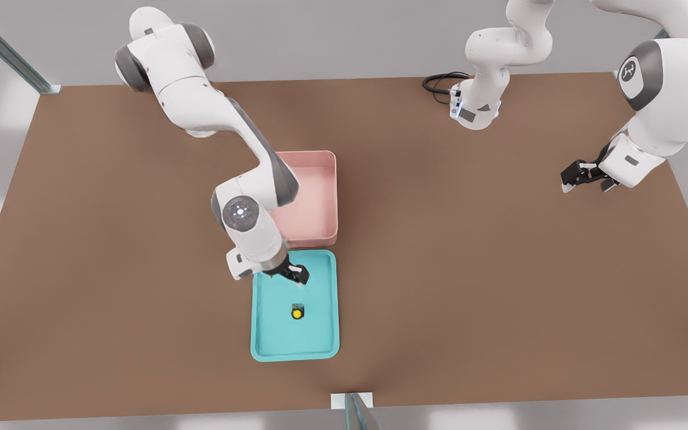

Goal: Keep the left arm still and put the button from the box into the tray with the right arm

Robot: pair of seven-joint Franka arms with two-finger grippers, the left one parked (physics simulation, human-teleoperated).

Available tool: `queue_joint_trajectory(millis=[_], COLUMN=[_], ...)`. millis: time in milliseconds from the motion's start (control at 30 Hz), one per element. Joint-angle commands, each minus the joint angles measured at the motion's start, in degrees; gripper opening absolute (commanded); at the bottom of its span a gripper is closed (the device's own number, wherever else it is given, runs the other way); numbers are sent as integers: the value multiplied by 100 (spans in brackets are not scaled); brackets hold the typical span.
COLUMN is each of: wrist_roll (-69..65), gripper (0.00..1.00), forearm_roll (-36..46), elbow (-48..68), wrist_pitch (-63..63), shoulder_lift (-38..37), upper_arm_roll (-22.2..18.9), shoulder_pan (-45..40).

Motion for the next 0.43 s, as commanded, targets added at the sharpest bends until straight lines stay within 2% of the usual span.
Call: queue_joint_trajectory(millis=[0,67,100,167,200,233,267,333,400], wrist_roll=[-3590,-4663,-4654,-4936,-4997,-4979,-4918,-5498,-5516], gripper=[100,100,100,100,100,100,100,100,100], forearm_roll=[281,202,-228,-483,-1301,-1231,-967,-923,-932], elbow=[-335,-1434,-1628,-1549,-1075,-547,-529,-310,-301], wrist_pitch=[-2678,-2933,-2977,-3118,-3609,-3935,-4031,-4093,-4093], shoulder_lift=[-845,-1829,-2120,-2419,-2384,-2129,-2102,-2102,-2102], upper_arm_roll=[-4,-13,-13,-21,-100,-109,-109,-109,-100], shoulder_pan=[-323,-648,-736,-1263,-1290,-1343,-1404,-1694,-1694])
